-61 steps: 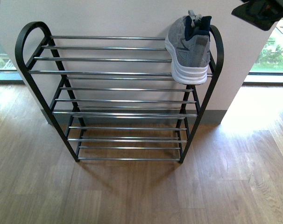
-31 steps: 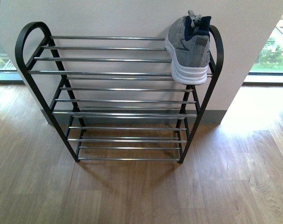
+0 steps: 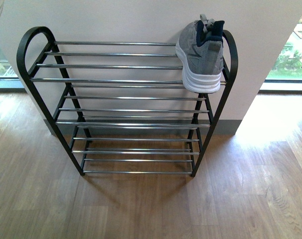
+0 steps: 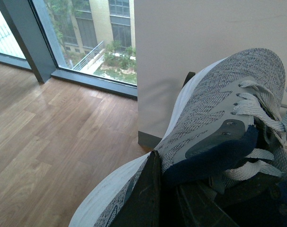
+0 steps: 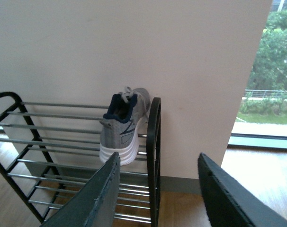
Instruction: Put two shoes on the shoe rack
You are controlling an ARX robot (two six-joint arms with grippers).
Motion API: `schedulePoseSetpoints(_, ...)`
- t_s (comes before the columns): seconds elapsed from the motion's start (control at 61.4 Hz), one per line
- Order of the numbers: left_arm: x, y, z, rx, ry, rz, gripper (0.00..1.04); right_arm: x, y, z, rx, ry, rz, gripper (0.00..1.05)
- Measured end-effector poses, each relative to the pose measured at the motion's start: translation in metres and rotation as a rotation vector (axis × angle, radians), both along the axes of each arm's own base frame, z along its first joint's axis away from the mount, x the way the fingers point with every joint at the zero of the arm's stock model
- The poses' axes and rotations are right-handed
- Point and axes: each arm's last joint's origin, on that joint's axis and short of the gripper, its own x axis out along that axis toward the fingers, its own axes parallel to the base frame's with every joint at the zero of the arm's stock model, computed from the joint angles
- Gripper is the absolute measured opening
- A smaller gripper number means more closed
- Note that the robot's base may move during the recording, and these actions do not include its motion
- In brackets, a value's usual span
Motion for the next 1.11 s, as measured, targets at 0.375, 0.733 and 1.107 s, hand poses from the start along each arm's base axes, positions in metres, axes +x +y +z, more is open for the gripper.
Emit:
schedulePoseSetpoints(0.375,0.0,0.0,0.0,0.0,0.0,0.001,0.02,-0.021,0.0,-0.013,-0.019,-0.002,-0.005,0.02)
schedulePoseSetpoints(0.733,0.0,0.0,0.0,0.0,0.0,0.001,0.02,-0.034,0.0,-0.019,-0.02,-0.025,-0.006,0.02)
schedulePoseSetpoints(1.107,0.0,0.0,0.0,0.0,0.0,0.001,0.02,-0.045,0.0,-0.018,-0.02,-0.029,-0.006,0.02)
